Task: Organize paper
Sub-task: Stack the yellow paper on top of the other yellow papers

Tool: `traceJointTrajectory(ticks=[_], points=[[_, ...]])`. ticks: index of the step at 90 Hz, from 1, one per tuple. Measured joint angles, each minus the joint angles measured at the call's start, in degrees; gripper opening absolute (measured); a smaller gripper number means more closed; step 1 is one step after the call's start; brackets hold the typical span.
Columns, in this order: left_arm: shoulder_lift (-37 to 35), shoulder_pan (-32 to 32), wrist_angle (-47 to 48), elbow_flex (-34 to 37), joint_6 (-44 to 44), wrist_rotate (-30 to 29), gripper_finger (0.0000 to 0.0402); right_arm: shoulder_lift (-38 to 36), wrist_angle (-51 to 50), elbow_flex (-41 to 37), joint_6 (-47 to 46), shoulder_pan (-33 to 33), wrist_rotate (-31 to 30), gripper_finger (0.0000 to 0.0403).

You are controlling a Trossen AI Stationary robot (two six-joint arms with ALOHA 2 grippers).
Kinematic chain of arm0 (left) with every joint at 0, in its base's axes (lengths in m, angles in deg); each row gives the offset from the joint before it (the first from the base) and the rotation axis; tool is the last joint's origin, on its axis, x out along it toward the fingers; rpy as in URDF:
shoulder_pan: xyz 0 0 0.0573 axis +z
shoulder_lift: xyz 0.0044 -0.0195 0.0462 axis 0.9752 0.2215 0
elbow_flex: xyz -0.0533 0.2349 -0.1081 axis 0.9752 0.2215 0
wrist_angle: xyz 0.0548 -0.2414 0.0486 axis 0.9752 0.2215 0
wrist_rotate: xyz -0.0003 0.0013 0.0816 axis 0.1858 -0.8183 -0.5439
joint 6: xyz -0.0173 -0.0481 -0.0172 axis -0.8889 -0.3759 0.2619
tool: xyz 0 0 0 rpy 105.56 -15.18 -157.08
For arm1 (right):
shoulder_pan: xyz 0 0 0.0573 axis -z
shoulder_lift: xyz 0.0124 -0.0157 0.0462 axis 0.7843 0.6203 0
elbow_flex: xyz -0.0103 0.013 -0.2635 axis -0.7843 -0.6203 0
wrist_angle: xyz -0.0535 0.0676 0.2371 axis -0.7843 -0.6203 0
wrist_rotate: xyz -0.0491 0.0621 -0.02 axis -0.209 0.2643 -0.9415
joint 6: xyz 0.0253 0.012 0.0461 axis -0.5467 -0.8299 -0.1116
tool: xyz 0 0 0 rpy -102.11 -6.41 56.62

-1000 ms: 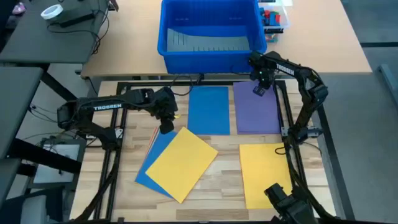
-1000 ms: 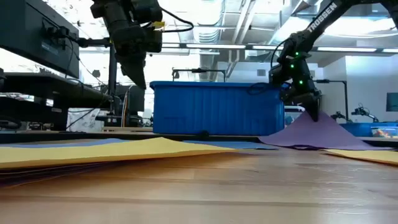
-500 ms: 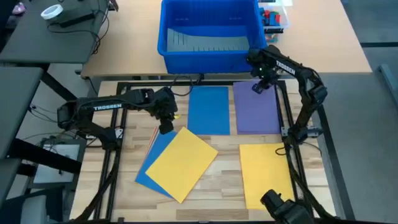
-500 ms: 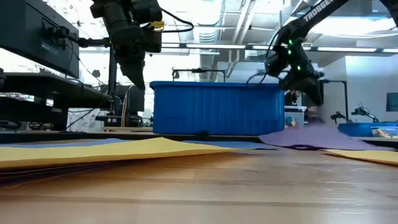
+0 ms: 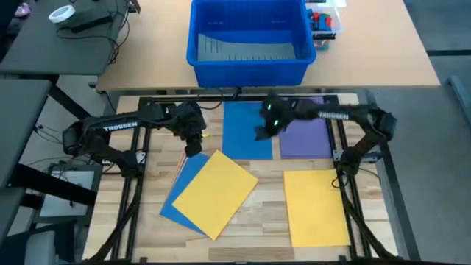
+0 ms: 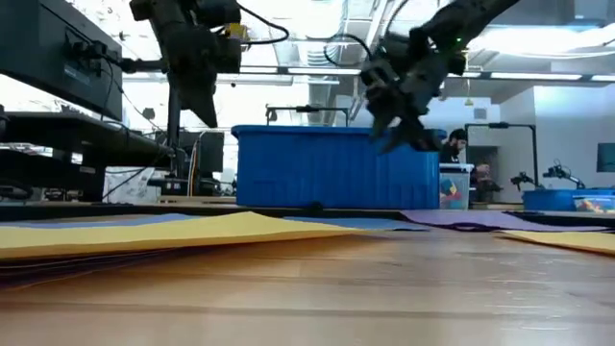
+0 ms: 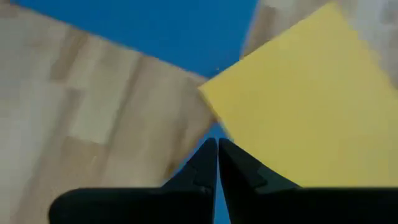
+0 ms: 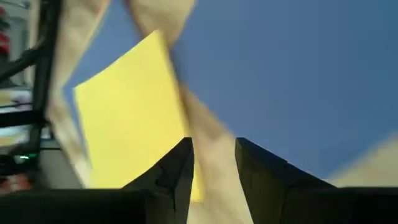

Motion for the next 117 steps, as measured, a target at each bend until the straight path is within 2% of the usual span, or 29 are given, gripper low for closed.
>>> traceJointTrajectory(ticks=[7,15,25,48,70,88,117], points=[[0.5,-1.0,-1.2,0.6,0.6,1.0,0.0000,2.2,6.2,-1.7,-6.6,-6.7,-0.8,0.0113],[1.2,-2.6,-3.6,3.7,1.1,1.2,0.0000,5.6,5.9,-2.5,-10.2,-12.8,-5.0,0.0113],[2.1,-5.4,-8.0,8.6,1.1,2.9,0.0000,9.4,7.4,-2.4,-11.8,-15.8,-9.5,0.0113],[2.1,-13.7,-23.9,19.0,-2.2,3.8,0.0000,16.2,12.8,-2.3,-12.9,-16.5,-8.8,0.0114],[2.1,-19.6,-37.3,26.8,-9.6,4.0,0.0000,16.8,13.9,-2.2,-8.1,-16.5,-8.4,0.0114],[2.3,-22.5,-39.4,28.1,-9.8,4.0,0.0000,16.2,12.8,-2.0,-4.9,-14.8,-9.4,0.0114],[11.3,-23.0,-43.9,28.1,-8.8,3.1,0.0000,16.3,13.9,-2.0,-1.3,-17.0,-10.6,0.0114]])
